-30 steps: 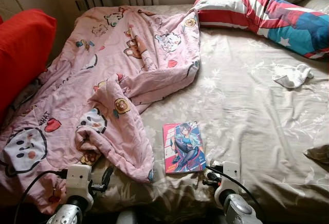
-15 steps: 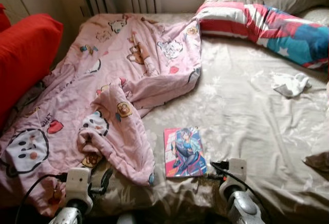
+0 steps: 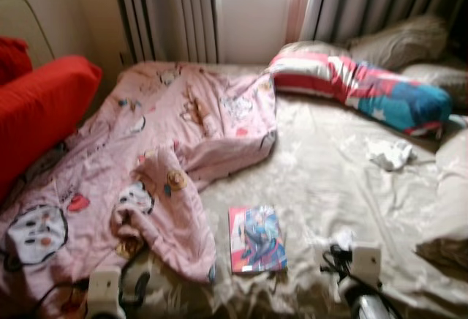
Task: Clean up the room
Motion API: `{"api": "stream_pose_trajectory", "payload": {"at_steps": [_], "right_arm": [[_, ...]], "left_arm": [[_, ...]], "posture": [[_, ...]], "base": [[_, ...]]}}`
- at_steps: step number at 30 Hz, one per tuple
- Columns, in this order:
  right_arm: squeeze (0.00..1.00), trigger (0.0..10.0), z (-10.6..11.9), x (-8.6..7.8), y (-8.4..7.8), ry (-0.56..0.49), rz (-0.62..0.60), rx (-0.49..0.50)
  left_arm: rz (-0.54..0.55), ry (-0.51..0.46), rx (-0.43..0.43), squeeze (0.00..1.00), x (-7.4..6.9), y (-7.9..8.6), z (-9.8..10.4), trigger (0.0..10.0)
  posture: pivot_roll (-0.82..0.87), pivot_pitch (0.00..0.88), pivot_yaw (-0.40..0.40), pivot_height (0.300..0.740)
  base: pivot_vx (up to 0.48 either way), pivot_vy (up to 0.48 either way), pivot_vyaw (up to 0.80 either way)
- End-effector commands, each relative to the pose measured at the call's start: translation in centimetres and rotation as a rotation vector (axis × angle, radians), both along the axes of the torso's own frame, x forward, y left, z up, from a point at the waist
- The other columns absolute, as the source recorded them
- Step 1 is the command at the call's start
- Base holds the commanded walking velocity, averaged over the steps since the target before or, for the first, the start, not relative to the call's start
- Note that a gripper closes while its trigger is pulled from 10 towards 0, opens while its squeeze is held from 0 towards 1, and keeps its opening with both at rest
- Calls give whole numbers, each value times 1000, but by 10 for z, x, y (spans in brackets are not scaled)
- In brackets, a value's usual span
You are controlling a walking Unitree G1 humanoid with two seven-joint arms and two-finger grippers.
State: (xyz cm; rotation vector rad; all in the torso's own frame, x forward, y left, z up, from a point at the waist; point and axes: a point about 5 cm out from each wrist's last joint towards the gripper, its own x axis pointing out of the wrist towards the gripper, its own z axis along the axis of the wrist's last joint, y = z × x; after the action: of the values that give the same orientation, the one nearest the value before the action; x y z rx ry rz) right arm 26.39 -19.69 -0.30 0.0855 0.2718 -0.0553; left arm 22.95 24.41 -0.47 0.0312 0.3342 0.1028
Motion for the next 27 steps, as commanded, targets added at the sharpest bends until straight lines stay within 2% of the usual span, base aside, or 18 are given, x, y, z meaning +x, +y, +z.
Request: {"api": "stream_pose_trajectory", "payload": {"at_steps": [1,4,9,10,12,17,23,25,27], "right_arm": [[0,10000,-5,-2,-2,40,-9,-6],[0,10000,-19,-11,-1,139,-7,-5],[0,10000,-31,-20,4,227,24,-27],[0,10000,-37,-26,6,274,45,-43],[0,10000,-44,-33,3,322,17,-32],[0,10000,-52,-43,1,381,6,-41],[0,10000,-61,-55,0,462,-14,-45],[0,10000,-73,-71,1,570,-18,-46],[0,10000,-77,-77,2,620,-10,-46]], "left_arm": [[11,23,-11,0,-2,0,-5,10000],[22,58,-24,0,-5,-1,-13,10000],[29,106,-31,0,-9,-1,-21,10000],[31,135,-33,0,-10,-2,-26,10000],[36,172,-40,0,-12,-3,-31,10000],[41,238,-53,0,-18,-5,-40,10000],[33,342,-55,0,-29,-11,-53,10000],[26,420,-53,0,-38,-16,-62,10000],[29,454,-51,0,-41,-17,-65,10000]], "posture": [[36,0,-27,642],[39,0,-29,667],[43,0,-30,687],[48,0,-37,697],[52,0,-42,712],[52,0,-41,737],[39,0,-41,740],[48,0,-43,740],[48,0,-43,740]], "base": [[0,0,0],[0,0,0],[0,0,0],[0,0,0],[0,0,0],[0,0,0],[0,0,0],[0,0,0],[0,0,0]]}}
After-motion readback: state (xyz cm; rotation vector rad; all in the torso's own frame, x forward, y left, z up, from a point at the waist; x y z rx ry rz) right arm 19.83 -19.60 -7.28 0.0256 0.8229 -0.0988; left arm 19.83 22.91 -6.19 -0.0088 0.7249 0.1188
